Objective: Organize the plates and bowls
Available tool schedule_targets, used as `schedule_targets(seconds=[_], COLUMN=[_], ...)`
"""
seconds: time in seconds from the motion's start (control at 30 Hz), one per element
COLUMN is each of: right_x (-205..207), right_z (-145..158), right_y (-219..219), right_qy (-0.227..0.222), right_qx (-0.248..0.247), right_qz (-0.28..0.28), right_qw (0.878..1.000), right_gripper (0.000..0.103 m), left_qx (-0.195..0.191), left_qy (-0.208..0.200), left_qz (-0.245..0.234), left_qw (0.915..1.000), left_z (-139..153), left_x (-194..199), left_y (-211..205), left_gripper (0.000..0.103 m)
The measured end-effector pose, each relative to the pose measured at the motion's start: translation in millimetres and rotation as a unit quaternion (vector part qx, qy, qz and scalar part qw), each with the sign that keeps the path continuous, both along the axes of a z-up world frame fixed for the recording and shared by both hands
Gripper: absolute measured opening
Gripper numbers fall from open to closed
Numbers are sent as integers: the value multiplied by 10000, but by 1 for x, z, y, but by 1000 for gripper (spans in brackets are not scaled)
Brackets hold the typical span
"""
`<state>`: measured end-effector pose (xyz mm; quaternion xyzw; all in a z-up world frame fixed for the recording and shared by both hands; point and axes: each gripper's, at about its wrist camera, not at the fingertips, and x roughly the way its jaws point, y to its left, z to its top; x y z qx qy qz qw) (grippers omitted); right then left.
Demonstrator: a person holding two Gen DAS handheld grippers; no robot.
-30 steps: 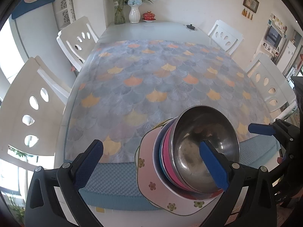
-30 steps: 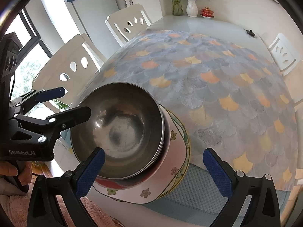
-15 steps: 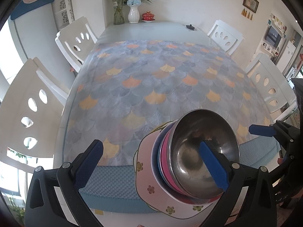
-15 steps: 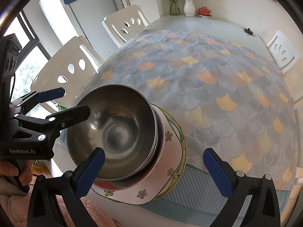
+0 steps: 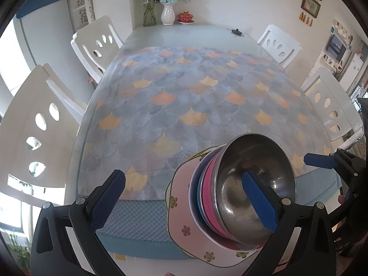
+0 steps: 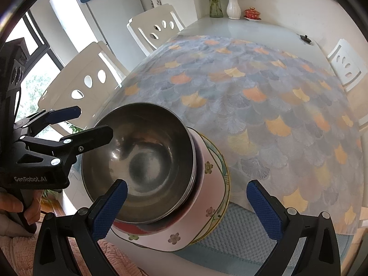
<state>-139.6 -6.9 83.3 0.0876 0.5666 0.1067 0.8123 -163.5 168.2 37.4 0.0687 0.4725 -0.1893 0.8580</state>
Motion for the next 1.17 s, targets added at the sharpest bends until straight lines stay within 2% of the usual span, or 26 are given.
schedule_targets(seconds=[0.63, 1.17], right_x=[8, 14], right_z=[-6, -15], right_y=[-1, -8], right_qy=[77, 206], right_qx=[73, 400], right_qz=[295, 434], right_qw=[9995, 9980], right_gripper=[103, 103], left_qx=[61, 255], left_qy=[129, 378], left_qz=[276, 944], left_qw=[9995, 9945], left_z=[-5, -19], left_x=[1, -9], left_y=[-2, 12], left_gripper=[102, 102])
